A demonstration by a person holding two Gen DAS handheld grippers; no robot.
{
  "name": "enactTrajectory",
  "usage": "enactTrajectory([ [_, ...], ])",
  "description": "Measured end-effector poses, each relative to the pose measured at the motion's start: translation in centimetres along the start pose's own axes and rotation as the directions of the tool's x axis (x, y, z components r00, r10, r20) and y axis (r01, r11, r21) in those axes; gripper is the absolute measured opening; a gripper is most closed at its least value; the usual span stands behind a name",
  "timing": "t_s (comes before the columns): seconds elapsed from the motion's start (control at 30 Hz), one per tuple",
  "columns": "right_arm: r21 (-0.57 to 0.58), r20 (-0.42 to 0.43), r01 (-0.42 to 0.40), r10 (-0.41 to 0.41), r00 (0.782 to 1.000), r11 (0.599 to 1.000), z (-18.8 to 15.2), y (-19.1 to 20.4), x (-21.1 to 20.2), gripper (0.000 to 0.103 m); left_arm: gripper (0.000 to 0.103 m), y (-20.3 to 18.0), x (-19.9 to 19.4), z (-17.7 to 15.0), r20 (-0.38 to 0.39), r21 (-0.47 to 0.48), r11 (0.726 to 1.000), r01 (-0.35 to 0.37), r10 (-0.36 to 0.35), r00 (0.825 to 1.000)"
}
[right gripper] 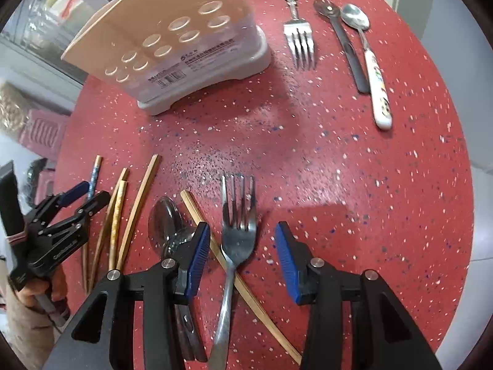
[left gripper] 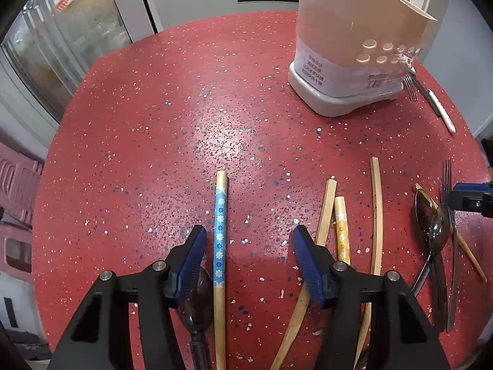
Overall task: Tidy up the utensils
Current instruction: 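Grasp the silver fork with the right tool while the left tool grasps the blue-patterned chopstick, then carry both to the beige holder and drop the fork in with the right tool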
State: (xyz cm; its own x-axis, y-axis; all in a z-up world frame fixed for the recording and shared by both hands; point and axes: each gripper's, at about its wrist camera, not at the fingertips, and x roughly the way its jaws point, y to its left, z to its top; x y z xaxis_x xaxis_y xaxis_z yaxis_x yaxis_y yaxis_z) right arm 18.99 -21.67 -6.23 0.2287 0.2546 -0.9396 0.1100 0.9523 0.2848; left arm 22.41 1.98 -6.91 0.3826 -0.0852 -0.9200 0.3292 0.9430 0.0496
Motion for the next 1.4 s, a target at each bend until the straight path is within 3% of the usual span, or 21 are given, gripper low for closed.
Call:
enactTrajectory([
  [0.13,-0.044,0.007,0.084,-0.084,0.996,0.996,1.0,2.3,0.8,0.045,0.082,0.0,0.0,-0.1,-0.004,-0.012,1.000,0.006,-0.006,1.000],
  [0.2,-0.084,0.016,0.150,-0.149,0.989,0.985,1.2,3.1,1.0,0.034,0.082,0.1,0.0,-0.1,-0.004,-0.017,1.000,0.007,-0.007,1.000],
  [0.23,-0.095,0.023,0.167,-0.165,0.986,0.981,1.1,3.3,1.1,0.027,0.075,0.2,0.0,-0.1,-0.004,-0.016,1.000,0.016,-0.016,1.000],
  [0.27,-0.095,0.025,0.163,-0.161,0.987,0.982,1.2,3.4,1.2,0.026,0.064,0.2,-0.1,-0.2,-0.003,-0.014,0.999,0.040,-0.040,0.999],
  [0.3,-0.083,0.026,0.149,-0.147,0.989,0.985,1.3,3.1,1.1,0.026,0.059,0.0,-0.2,-0.3,-0.002,-0.012,0.998,0.068,-0.068,0.998],
  [0.37,-0.061,0.033,0.115,-0.114,0.993,0.991,1.3,2.5,0.8,0.026,0.033,-0.7,-0.4,-0.4,0.004,0.017,0.997,0.069,-0.070,0.998],
  [0.43,-0.048,0.046,0.076,-0.074,0.996,0.996,1.0,1.3,0.4,0.026,0.032,-1.1,-0.5,-0.5,0.008,0.031,0.998,0.054,-0.055,0.998],
  [0.67,-0.041,0.128,-0.057,0.062,0.990,0.998,-1.6,-1.9,-2.4,0.026,0.032,0.3,-2.5,-1.6,0.090,-0.073,0.992,0.102,-0.095,0.991],
  [0.9,-0.083,0.268,-0.123,0.141,0.953,0.989,-4.6,-2.9,-7.0,0.026,0.032,1.3,-6.2,-2.7,0.198,-0.146,0.983,0.113,-0.083,0.977],
  [1.03,-0.122,0.344,-0.123,0.159,0.925,0.985,-6.5,-1.0,-9.4,0.026,0.032,0.7,-9.3,-3.1,0.278,-0.151,0.980,0.132,-0.086,0.957],
  [1.4,-0.168,0.475,-0.126,0.192,0.859,0.978,-5.3,0.4,-14.4,0.022,0.032,-0.4,-16.6,-0.8,0.461,-0.134,0.970,0.201,-0.119,0.879],
])
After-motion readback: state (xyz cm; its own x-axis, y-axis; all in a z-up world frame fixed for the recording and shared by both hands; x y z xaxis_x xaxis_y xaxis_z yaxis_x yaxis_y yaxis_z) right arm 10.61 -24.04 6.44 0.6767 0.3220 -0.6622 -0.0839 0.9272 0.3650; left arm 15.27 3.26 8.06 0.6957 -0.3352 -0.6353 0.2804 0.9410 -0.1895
